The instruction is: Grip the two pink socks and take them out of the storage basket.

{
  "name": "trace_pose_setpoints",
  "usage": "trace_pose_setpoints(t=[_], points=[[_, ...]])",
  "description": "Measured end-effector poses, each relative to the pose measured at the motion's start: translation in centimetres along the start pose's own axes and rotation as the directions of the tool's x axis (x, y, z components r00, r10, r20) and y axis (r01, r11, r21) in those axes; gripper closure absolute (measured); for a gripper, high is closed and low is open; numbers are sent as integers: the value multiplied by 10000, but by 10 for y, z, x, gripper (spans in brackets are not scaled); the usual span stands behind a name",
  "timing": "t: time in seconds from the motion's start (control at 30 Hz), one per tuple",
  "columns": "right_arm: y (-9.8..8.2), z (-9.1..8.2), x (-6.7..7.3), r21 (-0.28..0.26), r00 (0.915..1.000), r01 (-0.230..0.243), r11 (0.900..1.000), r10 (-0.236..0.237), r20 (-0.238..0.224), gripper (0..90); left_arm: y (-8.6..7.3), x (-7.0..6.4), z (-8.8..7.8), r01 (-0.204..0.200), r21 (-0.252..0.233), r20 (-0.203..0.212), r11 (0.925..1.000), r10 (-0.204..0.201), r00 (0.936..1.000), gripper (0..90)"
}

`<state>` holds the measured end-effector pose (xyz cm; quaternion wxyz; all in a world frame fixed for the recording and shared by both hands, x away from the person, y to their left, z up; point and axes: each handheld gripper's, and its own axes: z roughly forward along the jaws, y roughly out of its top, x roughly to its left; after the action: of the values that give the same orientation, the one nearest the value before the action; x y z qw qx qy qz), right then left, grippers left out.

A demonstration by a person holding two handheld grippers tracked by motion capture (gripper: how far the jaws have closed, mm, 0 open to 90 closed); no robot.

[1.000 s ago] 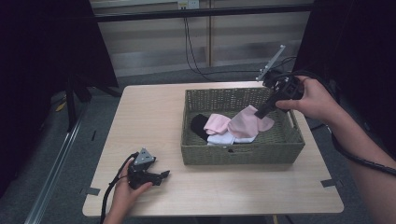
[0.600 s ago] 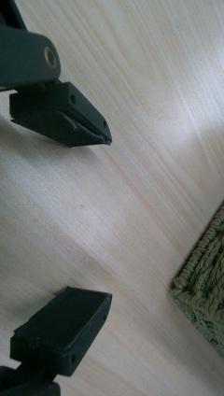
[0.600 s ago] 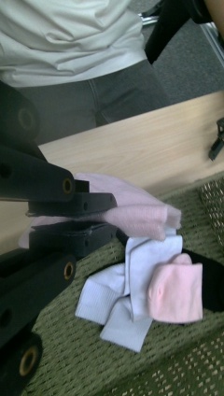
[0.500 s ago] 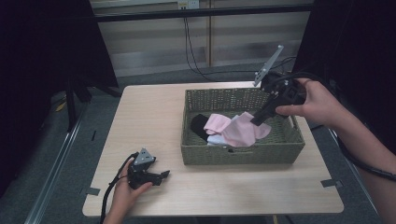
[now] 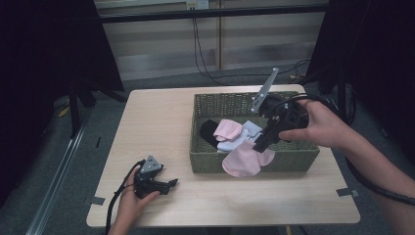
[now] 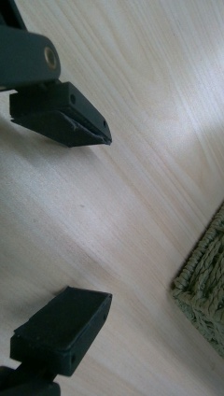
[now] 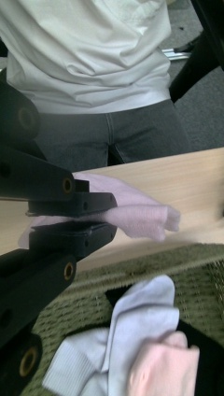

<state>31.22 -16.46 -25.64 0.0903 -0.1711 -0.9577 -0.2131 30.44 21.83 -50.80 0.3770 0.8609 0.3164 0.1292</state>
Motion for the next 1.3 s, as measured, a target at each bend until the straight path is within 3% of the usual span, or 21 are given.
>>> trace_pose_setpoints(t=[0.17,0.3,0.47,0.63,0.77,0.83,0.9,1.0,1.13,1.17,1.3], points=[[2,15,-3,136,9998,-148,9998,150,-125,704,0,0,0,1,-3,-1,10000,-1,10000,194],[1,22,-15,-119,9994,-356,9993,355,-39,670,0,0,0,-3,-4,-12,10000,3,10000,194],[-2,33,-48,-244,9929,-1101,9936,1110,416,639,0,0,0,-4,-1,-13,10000,4,10000,194],[-7,60,-87,-36,9762,-1876,9822,1869,1099,609,0,0,0,3,-4,-3,10000,-3,10000,194],[-11,83,-112,-54,9647,-2294,9733,2281,1316,595,0,0,0,46,-10,11,10000,-46,10000,194],[-10,93,-122,-306,9589,-2457,9689,2476,1386,586,0,0,0,57,-1,14,10000,-57,10000,194],[-9,100,-131,-439,9549,-2403,9697,2443,1688,564,0,0,0,57,-4,15,10000,-57,10000,194],[-2,110,-139,-506,9511,-2551,9656,2600,1669,533,0,0,0,58,-4,14,10000,-58,10000,194],[9,123,-145,-493,9514,-2428,9688,2477,1830,505,0,0,0,42,-11,2,10000,-42,10000,194],[12,126,-147,-387,9548,-2226,9741,2259,1930,487,0,0,0,43,-15,17,10000,-43,10000,194],[23,138,-152,-482,9489,-2318,9716,2367,2088,444,0,0,0,53,-8,23,10000,-53,10000,194]])
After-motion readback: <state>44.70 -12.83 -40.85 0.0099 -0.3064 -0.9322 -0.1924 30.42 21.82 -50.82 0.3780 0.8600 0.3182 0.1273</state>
